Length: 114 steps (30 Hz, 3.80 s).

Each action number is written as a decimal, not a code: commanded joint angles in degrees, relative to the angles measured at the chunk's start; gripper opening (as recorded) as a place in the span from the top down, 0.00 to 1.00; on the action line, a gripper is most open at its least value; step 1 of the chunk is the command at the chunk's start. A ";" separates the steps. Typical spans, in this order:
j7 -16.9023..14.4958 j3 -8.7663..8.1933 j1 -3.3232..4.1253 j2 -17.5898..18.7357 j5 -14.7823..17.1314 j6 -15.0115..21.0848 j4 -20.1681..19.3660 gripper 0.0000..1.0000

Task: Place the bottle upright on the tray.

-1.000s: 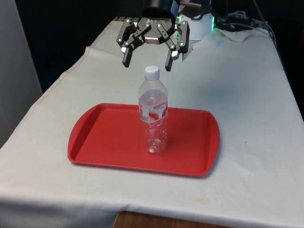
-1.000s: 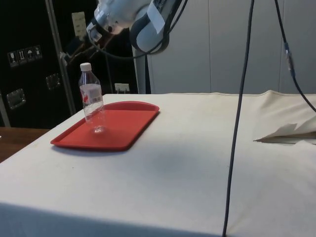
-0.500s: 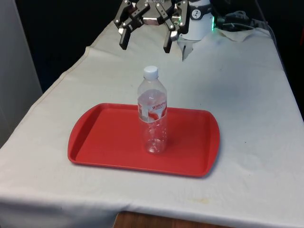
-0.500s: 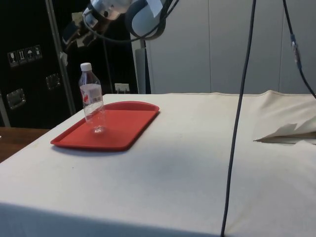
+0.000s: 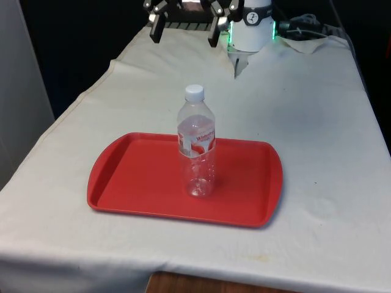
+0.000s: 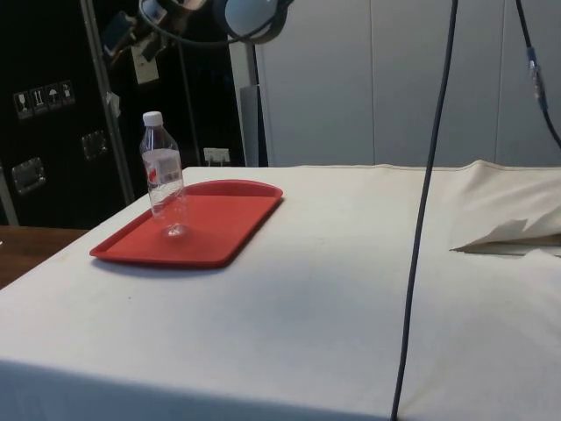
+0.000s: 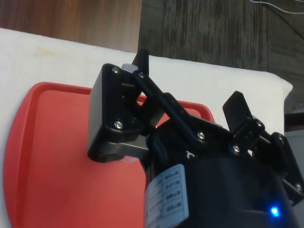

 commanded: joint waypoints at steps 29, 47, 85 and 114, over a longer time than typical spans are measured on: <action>-0.63 2.41 -0.34 -5.73 1.38 -11.97 3.15 0.00; -1.03 3.27 -0.29 -7.85 3.21 -19.08 5.33 0.00; -6.93 4.87 -0.17 -10.43 13.24 -32.20 6.88 0.00; -12.38 5.39 -0.11 -11.57 23.84 -39.82 7.16 0.00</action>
